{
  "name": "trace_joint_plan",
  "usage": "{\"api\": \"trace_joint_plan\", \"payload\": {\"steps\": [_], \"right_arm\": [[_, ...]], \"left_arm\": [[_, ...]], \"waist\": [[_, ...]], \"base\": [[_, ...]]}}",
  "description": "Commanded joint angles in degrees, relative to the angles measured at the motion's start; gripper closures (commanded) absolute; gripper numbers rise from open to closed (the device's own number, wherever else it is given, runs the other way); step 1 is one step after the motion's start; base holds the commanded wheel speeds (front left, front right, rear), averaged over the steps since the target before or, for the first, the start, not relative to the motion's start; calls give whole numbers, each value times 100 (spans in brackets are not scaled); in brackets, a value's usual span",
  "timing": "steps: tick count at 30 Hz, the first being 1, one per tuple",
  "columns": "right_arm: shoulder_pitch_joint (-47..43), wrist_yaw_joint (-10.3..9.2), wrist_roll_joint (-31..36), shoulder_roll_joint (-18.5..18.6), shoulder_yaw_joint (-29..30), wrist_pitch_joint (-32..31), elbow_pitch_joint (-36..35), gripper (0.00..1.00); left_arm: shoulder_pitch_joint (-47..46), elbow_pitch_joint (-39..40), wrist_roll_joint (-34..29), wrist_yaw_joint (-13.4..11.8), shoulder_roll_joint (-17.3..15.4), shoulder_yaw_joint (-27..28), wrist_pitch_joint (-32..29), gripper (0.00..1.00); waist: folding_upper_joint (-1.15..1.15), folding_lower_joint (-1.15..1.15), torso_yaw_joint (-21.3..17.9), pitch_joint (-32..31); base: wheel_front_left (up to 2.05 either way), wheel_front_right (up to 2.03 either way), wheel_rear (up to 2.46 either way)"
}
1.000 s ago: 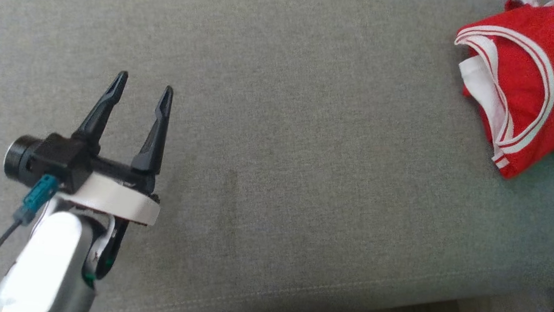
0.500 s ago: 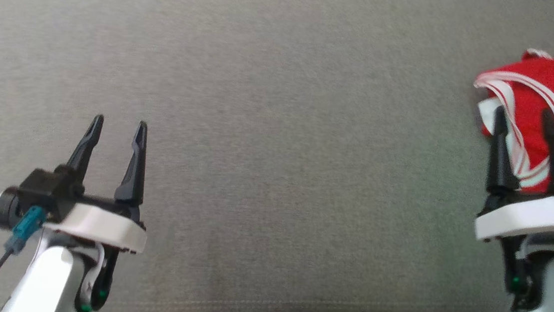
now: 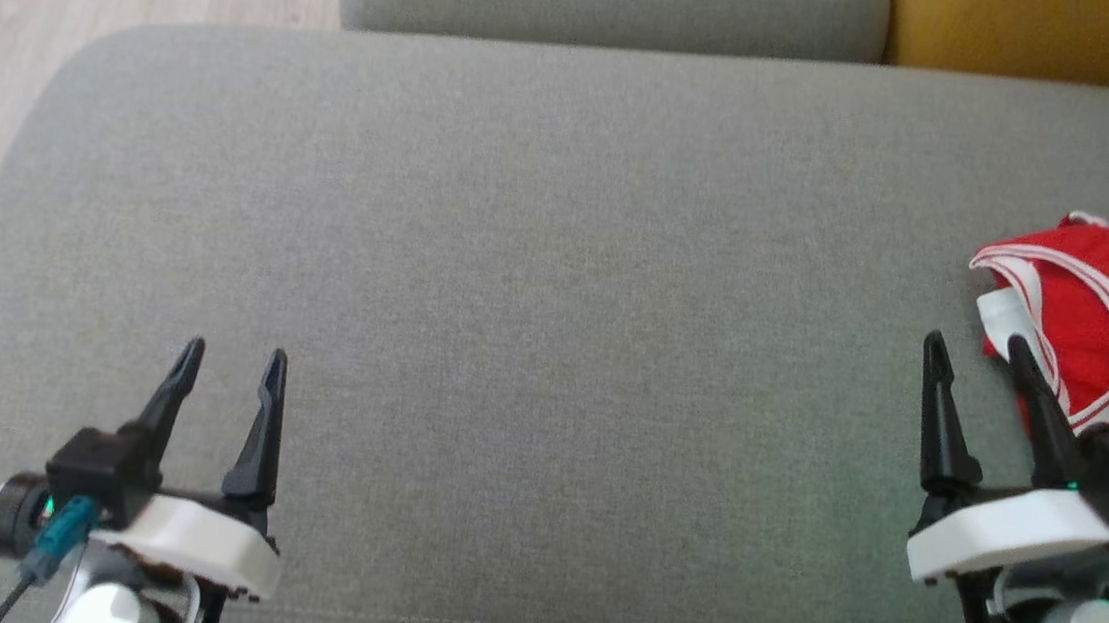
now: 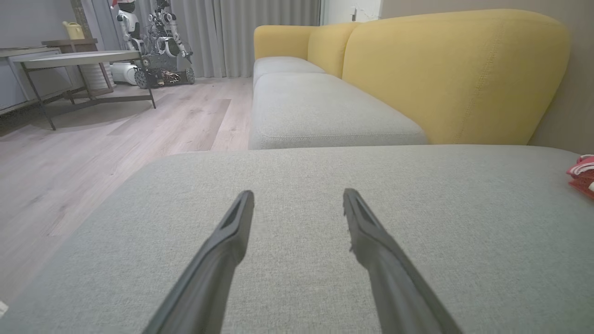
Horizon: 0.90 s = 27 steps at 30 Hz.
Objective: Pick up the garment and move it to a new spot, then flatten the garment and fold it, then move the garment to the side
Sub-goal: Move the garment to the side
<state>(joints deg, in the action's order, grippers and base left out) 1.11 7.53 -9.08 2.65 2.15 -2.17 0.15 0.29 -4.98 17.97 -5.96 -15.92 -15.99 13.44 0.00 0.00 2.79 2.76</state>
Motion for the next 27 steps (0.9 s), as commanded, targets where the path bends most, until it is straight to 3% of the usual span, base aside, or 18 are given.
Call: {"api": "trace_joint_plan", "payload": {"steps": [1, 27], "right_arm": [[89, -4, -20, 23, -121, 22, -211, 0], [-467, -4, 42, 23, -24, -127, -466, 0]], "left_arm": [[-185, 206, 11, -35, -142, 198, -13, 0], [228, 400, 5, -216, -300, 91, -187, 0]], "waist": [[0, 0, 21, -94], [0, 0, -28, -491]], "base": [[0, 0, 0], [0, 0, 0]]}}
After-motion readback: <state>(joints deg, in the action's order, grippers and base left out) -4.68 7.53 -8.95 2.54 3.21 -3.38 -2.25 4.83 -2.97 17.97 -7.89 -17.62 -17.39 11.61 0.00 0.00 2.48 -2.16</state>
